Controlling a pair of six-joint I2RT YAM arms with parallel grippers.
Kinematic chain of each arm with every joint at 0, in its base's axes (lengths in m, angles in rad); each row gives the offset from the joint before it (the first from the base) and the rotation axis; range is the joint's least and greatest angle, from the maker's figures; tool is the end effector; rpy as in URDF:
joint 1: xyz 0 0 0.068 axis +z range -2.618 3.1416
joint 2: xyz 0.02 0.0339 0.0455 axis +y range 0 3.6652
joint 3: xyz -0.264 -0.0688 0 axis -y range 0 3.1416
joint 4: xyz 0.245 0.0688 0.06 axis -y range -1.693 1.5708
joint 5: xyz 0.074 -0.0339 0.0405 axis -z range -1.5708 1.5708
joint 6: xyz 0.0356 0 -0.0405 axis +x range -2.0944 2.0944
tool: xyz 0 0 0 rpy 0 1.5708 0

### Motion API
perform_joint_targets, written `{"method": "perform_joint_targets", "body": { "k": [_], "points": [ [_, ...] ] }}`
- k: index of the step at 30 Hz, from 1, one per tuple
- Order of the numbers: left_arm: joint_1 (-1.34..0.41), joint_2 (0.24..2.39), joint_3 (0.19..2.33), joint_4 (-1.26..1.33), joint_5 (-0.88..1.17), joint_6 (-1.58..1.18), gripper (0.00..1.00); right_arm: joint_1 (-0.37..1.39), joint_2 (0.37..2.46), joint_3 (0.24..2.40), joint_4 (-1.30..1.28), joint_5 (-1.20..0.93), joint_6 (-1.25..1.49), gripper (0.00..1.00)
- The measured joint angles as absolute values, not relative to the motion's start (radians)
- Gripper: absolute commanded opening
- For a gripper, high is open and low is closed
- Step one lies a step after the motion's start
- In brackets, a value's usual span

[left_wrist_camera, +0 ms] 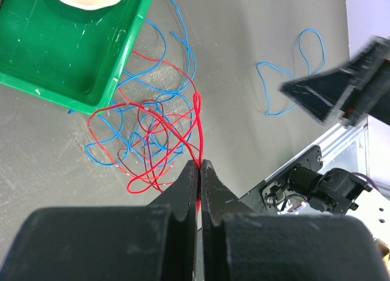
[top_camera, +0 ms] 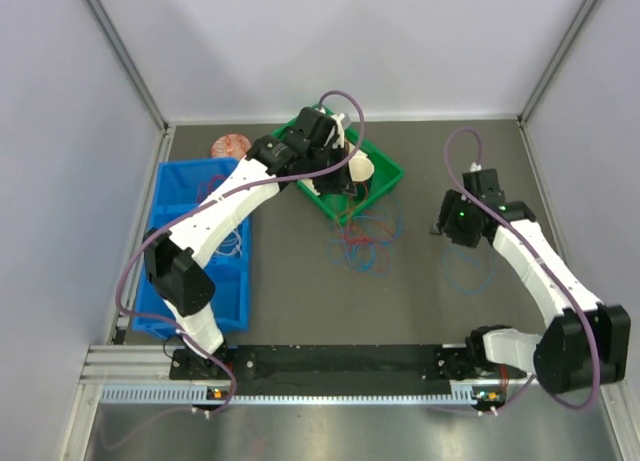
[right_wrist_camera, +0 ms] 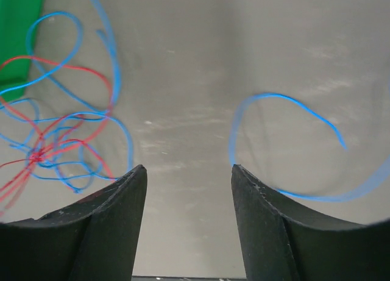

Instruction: Untangle the cables

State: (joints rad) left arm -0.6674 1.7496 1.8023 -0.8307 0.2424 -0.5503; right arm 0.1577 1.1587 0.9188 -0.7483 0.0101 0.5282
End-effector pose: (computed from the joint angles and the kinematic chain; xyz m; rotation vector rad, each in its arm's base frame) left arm 0.2977 -0.2455 0.3699 0.2727 2.4807 -0.8456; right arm 0.2240 0.0353 0.2639 0.4788 2.5337 0.2477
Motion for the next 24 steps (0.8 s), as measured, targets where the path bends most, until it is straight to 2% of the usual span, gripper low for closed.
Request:
{"method": "perform_joint_targets", "body": {
  "k": [11, 19, 22, 24],
  "points": [
    [-0.667, 1.75, 1.802, -0.831, 0.216, -0.556, 0.0, 0.286, 1.598, 1.039, -0.611, -0.064, 0.709, 0.54],
    [-0.666, 1.75, 1.802, -0.831, 0.201, -0.558, 0.0, 0.295, 1.738, 1.107, -0.582, -0.067, 0.843, 0.47],
    [-0.666, 1.752, 1.802, -0.831, 0.201, -0.559, 0.0, 0.299, 1.768, 1.128, -0.575, -0.066, 0.87, 0.4],
    [-0.664, 1.753, 1.802, -0.831, 0.201, -0.562, 0.0, 0.304, 1.785, 1.14, -0.569, -0.067, 0.883, 0.3]
  ]
}}
